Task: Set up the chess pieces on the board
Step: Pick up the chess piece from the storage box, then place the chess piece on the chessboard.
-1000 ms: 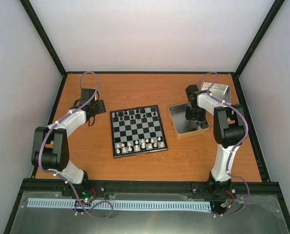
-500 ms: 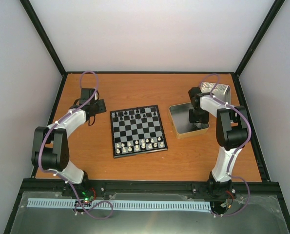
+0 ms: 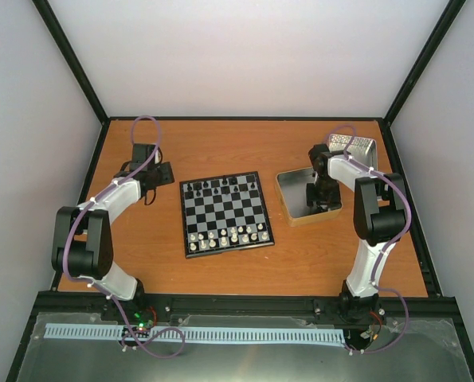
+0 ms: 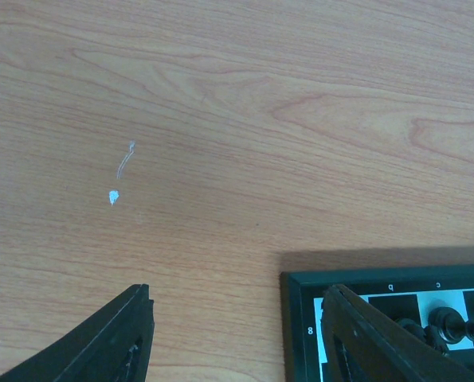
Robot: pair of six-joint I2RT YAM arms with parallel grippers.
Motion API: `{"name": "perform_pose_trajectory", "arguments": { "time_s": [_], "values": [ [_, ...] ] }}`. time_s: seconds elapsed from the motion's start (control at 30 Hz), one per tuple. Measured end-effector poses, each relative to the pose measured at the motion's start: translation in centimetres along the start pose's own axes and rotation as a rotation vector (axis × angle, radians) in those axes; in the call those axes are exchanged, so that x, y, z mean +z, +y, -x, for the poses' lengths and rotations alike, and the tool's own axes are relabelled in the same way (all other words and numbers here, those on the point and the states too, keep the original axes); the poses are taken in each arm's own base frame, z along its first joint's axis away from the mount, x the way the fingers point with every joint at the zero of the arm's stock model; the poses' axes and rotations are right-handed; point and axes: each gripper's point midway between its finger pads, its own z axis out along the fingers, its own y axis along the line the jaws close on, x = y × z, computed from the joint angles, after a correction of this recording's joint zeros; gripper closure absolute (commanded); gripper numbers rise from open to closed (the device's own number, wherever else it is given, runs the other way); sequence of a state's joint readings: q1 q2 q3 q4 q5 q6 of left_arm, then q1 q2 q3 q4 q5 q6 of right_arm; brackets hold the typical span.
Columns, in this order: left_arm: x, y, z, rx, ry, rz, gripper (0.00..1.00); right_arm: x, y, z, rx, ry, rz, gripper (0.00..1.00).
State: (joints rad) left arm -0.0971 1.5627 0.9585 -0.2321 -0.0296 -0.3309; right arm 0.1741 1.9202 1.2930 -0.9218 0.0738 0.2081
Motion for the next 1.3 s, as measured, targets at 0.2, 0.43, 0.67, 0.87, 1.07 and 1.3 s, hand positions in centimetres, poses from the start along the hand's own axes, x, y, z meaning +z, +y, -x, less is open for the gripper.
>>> {"name": "perform_pose_trajectory", "arguments": {
  "time_s": [0.2, 0.43, 0.67, 0.87, 1.07, 1.3],
  "values": [
    [0.3, -0.1, -0.3, 0.000, 0.014, -0.005, 0.41, 0.0, -0.3, -0.9, -0.031, 0.038, -0.012, 0.65],
    [0.4, -0.2, -0.5, 0.000, 0.020, -0.012, 0.41, 0.3, -0.1, -0.5, -0.046, 0.029, -0.009, 0.88],
    [0.4, -0.5, -0.3, 0.000, 0.019, -0.029, 0.40, 0.1, 0.0, 1.1, -0.038, -0.026, -0.012, 0.89],
    [0.1, -2.4, 0.3, 0.011, 0.009, -0.132, 0.39, -1.3, 1.0, 4.4, 0.006, -0.144, 0.037, 0.89],
    [-1.8, -6.2, 1.3, 0.039, -0.017, -0.345, 0.37, -4.6, 2.6, 6.6, 0.053, -0.277, 0.142, 0.89],
    [-5.9, -13.9, 1.9, 0.128, -0.069, -0.657, 0.30, -10.3, 7.7, 8.5, 0.096, -0.420, 0.414, 0.88]
  ]
}}
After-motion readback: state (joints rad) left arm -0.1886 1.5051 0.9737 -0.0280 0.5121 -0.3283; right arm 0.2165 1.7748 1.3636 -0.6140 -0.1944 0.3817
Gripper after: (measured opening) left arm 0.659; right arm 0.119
